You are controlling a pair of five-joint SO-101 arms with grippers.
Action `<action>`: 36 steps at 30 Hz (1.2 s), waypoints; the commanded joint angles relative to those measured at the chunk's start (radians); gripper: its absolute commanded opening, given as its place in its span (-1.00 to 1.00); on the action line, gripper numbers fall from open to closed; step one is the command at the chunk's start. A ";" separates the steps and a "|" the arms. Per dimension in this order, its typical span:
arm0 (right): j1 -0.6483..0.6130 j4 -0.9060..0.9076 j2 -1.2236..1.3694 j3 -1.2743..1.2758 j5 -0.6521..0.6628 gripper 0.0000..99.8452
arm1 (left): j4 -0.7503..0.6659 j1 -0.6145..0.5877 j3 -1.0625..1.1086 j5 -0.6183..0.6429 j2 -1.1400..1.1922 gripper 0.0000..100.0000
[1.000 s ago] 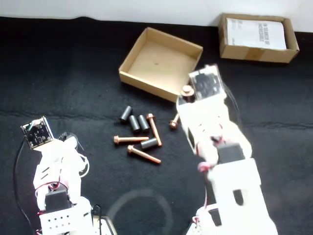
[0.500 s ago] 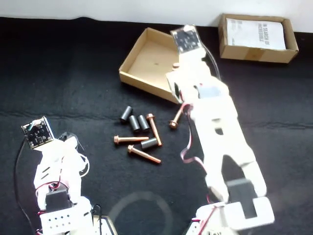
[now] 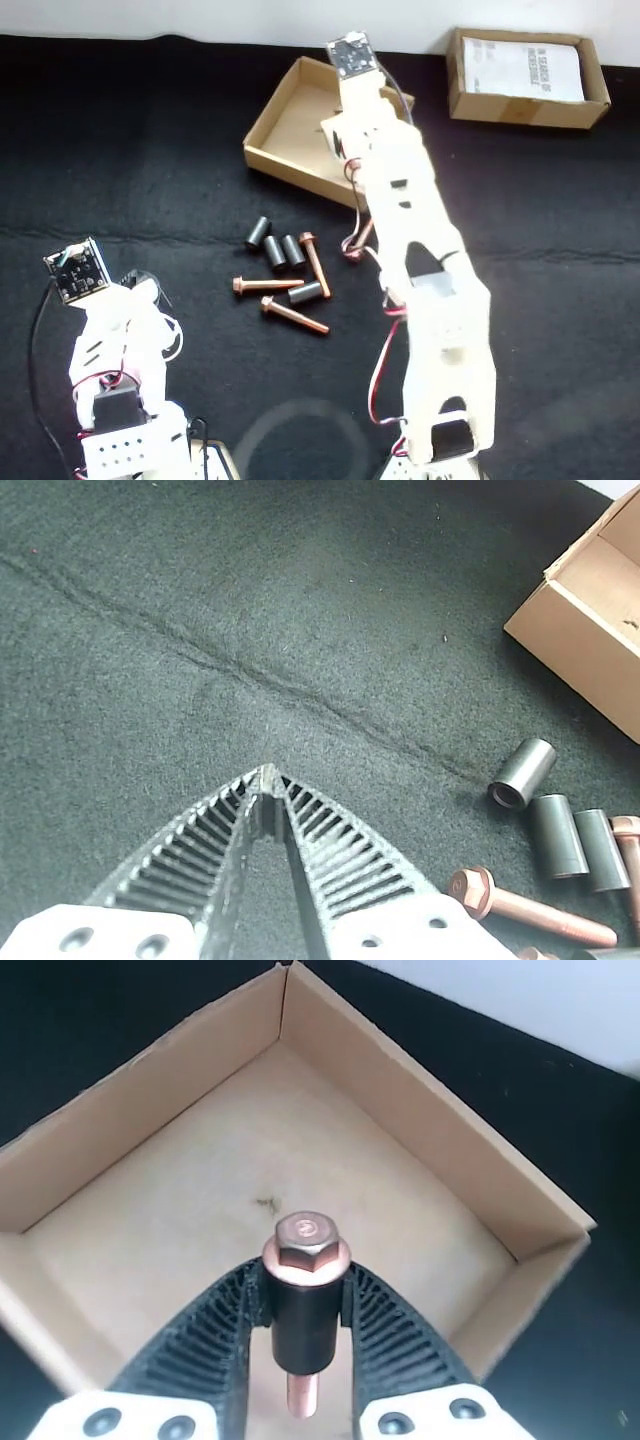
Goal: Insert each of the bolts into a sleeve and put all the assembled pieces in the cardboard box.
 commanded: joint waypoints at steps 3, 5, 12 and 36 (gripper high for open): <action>0.005 0.110 0.061 -0.226 0.008 -0.92 | -0.003 -0.004 0.019 0.005 -0.025 -0.98; 0.007 0.170 0.071 -0.260 0.006 -0.76 | -0.003 -0.004 0.019 0.005 -0.025 -0.98; 0.004 0.443 0.070 -0.377 0.009 -0.37 | -0.003 -0.004 0.019 0.005 -0.025 -0.98; -0.220 1.092 -0.341 -0.127 0.011 -0.37 | -0.002 -0.007 0.019 0.005 -0.025 -0.98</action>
